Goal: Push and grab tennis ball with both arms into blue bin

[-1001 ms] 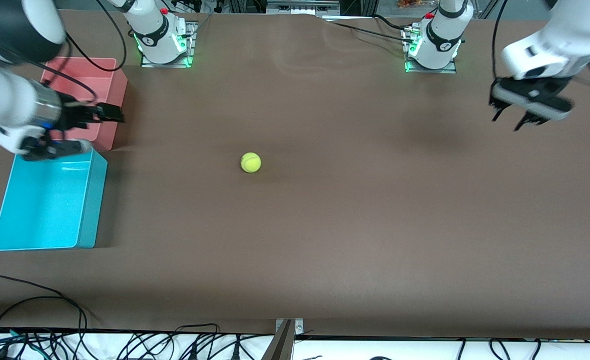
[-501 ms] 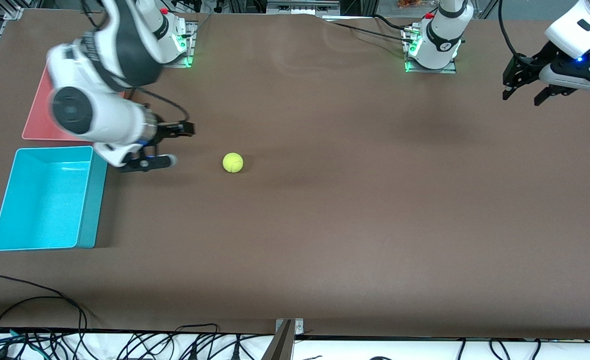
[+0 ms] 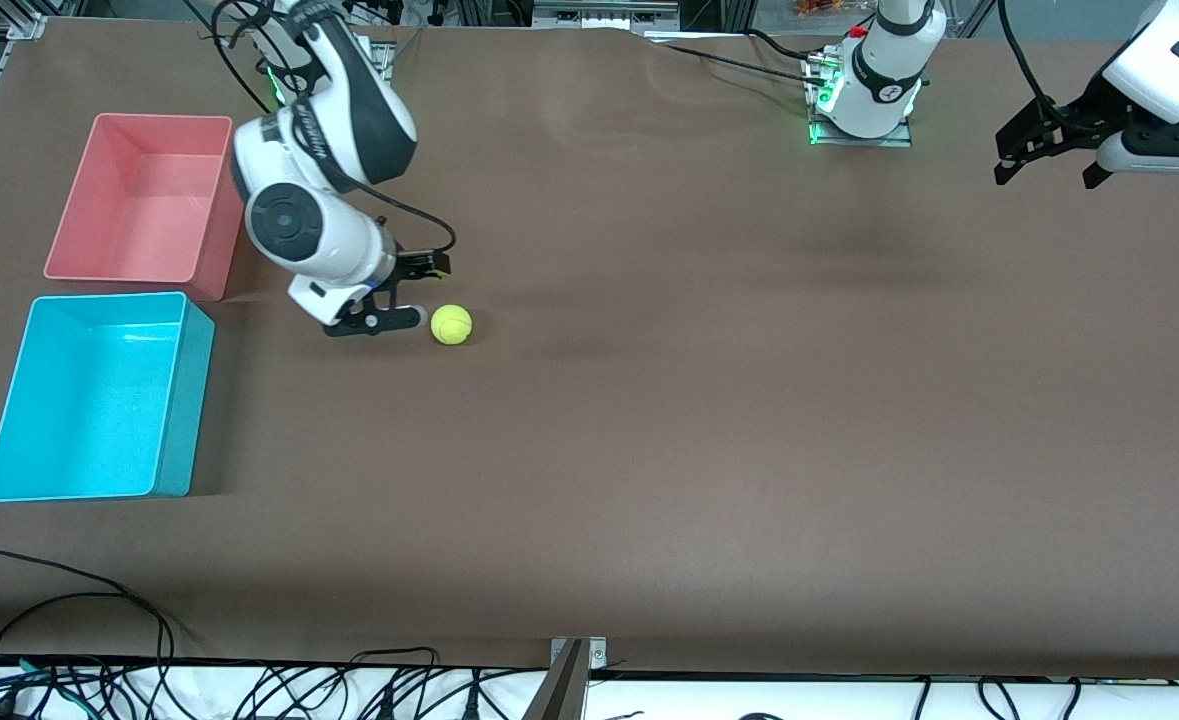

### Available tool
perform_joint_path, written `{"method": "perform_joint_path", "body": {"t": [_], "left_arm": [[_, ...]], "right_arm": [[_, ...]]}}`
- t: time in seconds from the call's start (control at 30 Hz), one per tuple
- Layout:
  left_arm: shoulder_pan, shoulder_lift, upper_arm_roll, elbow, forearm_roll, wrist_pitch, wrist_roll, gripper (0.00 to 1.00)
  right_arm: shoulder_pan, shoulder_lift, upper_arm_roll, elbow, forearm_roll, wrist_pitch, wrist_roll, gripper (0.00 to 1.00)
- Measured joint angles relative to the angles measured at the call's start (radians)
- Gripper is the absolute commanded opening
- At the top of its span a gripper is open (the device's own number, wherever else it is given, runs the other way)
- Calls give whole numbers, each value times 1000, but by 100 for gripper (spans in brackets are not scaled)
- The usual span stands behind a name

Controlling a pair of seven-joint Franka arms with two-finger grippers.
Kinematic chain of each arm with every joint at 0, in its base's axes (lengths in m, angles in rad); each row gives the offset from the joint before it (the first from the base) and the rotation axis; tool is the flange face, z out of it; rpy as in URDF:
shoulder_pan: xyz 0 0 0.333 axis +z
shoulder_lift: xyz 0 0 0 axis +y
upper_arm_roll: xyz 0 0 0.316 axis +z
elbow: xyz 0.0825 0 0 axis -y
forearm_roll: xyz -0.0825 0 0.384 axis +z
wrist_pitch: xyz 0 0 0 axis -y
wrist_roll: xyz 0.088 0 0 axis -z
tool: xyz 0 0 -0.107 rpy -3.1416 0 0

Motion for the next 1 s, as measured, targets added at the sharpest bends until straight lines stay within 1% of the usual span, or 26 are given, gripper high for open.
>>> {"method": "perform_joint_path", "body": {"t": [0.2,0.33,0.6,0.83,1.0], "left_arm": [[1,46,6,27,-20,-5,-56,100],[1,76,7,44,-20,-5,-78,100],[1,100,8,57,-20,-5,-84,100],[1,100,8,72,-20,-6,-84,100],[1,105,8,86,-20,-9,-84,100]], "right_arm": [[20,2,0,-88,0,129,5,100],[28,19,0,-116,0,198,5,100],[42,77,-1,-122,0,310,28,100],[96,115,0,-122,0,388,81,100],[106,145,-1,-122,0,438,86,100]]}}
